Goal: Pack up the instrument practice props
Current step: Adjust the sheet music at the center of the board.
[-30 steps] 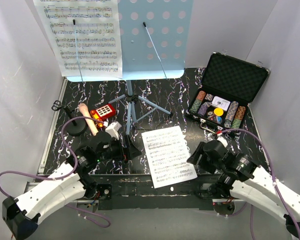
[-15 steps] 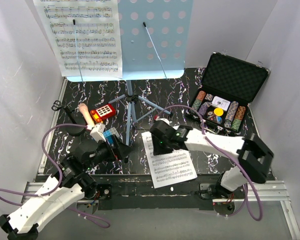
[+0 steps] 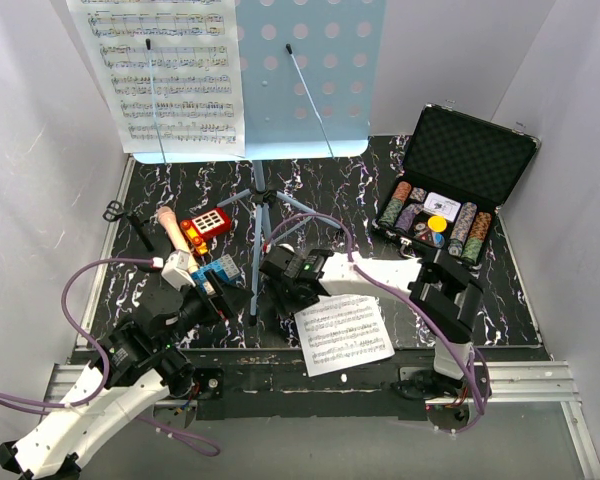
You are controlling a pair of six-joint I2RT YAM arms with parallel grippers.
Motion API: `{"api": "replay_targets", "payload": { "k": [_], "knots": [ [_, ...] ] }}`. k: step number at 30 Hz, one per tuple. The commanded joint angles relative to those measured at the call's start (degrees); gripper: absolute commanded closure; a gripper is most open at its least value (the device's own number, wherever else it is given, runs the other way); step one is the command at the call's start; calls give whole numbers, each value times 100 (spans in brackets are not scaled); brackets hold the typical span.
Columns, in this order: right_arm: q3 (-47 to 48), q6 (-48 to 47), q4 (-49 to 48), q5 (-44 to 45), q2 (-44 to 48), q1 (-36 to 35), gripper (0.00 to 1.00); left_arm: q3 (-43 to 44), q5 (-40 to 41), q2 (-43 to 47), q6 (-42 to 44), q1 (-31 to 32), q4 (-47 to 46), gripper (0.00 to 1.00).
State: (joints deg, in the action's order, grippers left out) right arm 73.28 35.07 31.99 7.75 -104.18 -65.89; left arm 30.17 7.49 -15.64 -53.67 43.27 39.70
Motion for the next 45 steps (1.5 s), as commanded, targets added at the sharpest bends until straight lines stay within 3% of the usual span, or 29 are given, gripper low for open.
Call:
{"api": "replay_targets", "payload": {
  "k": [1, 14, 25, 37, 41, 45],
  "knots": [
    [-6, -150, 448, 367, -181, -56, 38, 182, 218, 26, -82, 15, 152, 10],
    [-647, 237, 660, 895, -437, -30, 34, 191, 139, -1, -65, 15, 169, 9],
    [-1974, 685, -8, 429, 424, 1296, 33, 182, 122, 79, -73, 15, 161, 9],
    [-2476, 326, -70, 517, 1277, 2888, 33, 191, 122, 35, -38, 15, 152, 8],
    [-2406, 193, 1, 457, 1462, 2854, 33, 208, 148, 26, -12, 15, 143, 8],
    [-2003, 342, 132, 499, 1472, 2257, 31, 208, 165, 17, -29, 24, 143, 8]
  ]
}}
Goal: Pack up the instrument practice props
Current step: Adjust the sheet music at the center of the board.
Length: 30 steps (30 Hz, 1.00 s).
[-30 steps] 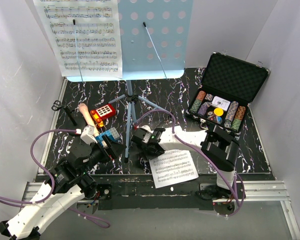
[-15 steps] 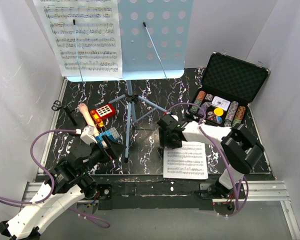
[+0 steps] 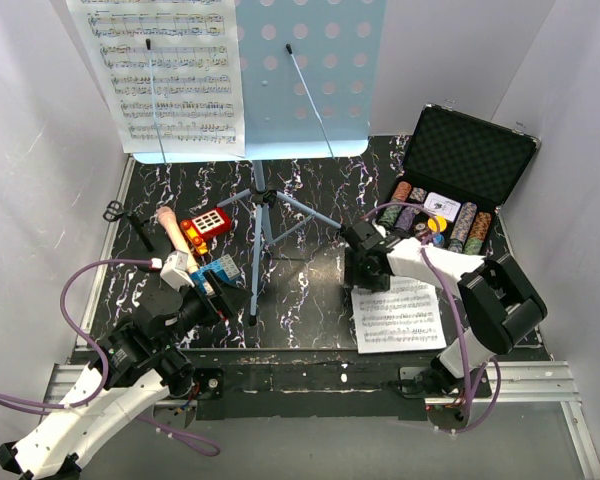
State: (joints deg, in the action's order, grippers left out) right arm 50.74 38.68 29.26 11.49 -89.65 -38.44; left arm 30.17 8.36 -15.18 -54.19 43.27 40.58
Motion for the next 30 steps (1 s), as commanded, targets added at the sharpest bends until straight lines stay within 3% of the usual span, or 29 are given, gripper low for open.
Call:
{"api": "replay_targets", "payload": {
  "k": [1, 7, 14, 21, 30],
  "knots": [
    [374, 60, 440, 100, -87, -629, 30, 208, 69, -29, 23, 15, 56, 8],
    [928, 413, 546, 64, -440, -1289, 29, 191, 69, -12, 5, 24, 73, 8],
    [912, 334, 748, 406, -19, -1263, 27, 173, 52, 41, -12, 15, 64, 8],
    [226, -9, 477, 372, 185, -412, 27, 138, 34, 68, -3, 15, 20, 8],
    [-143, 333, -16, -84, -70, -33, 27, 156, -27, 147, 14, 24, 29, 8]
  ]
}}
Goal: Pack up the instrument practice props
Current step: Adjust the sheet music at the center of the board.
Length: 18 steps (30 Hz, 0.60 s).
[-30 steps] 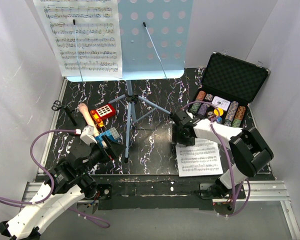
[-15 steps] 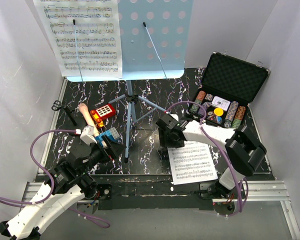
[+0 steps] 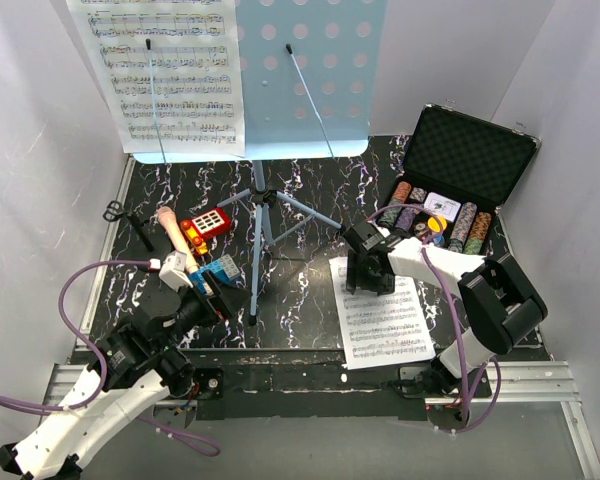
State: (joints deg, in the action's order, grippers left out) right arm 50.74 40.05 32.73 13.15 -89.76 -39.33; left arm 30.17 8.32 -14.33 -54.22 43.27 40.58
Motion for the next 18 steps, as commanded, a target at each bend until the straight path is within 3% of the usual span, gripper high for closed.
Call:
{"api": "replay_targets", "payload": {
  "k": [1, 9, 18],
  "knots": [
    [-170, 274, -425, -312, -86, 75, 27, 147, -14, 62, 16, 24, 38, 8],
    [137, 644, -698, -769, -376, 110, 27, 156, -14, 53, 8, 24, 38, 8],
    [401, 381, -452, -594, -149, 224, 26, 164, 56, 79, -1, 24, 64, 8]
  ]
}}
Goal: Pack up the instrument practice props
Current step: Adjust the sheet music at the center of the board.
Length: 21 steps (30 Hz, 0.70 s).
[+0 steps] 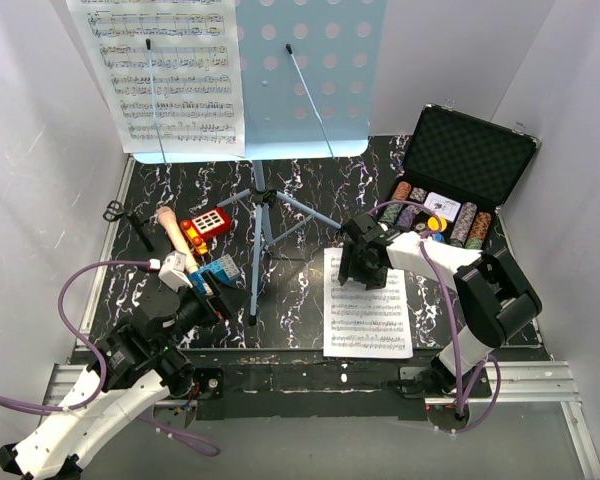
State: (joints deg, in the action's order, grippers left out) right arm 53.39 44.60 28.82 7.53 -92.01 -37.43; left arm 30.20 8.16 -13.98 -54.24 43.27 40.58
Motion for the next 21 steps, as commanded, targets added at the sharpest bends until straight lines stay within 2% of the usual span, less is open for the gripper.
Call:
{"api": "replay_targets", "payload": {
  "k": [1, 8, 13, 16, 21],
  "knots": [
    [128, -135, 0, 20, 243, 25, 26, 171, 80, 44, 1, 24, 73, 8],
    [268, -495, 265, 135, 2000, -518, 25, 241, 168, 36, 62, 24, 56, 7],
    [243, -1286, -411, -23, 3038, -1265, 25, 635, 299, -87, 352, 24, -50, 7],
    [391, -1760, -666, -15, 3338, -1757, 26, 1109, 615, -202, 747, 24, -129, 6],
    [1278, -2315, -711, 161, 3269, -2400, 26, 2225, 1239, -570, 1721, 24, -392, 6]
  ]
}}
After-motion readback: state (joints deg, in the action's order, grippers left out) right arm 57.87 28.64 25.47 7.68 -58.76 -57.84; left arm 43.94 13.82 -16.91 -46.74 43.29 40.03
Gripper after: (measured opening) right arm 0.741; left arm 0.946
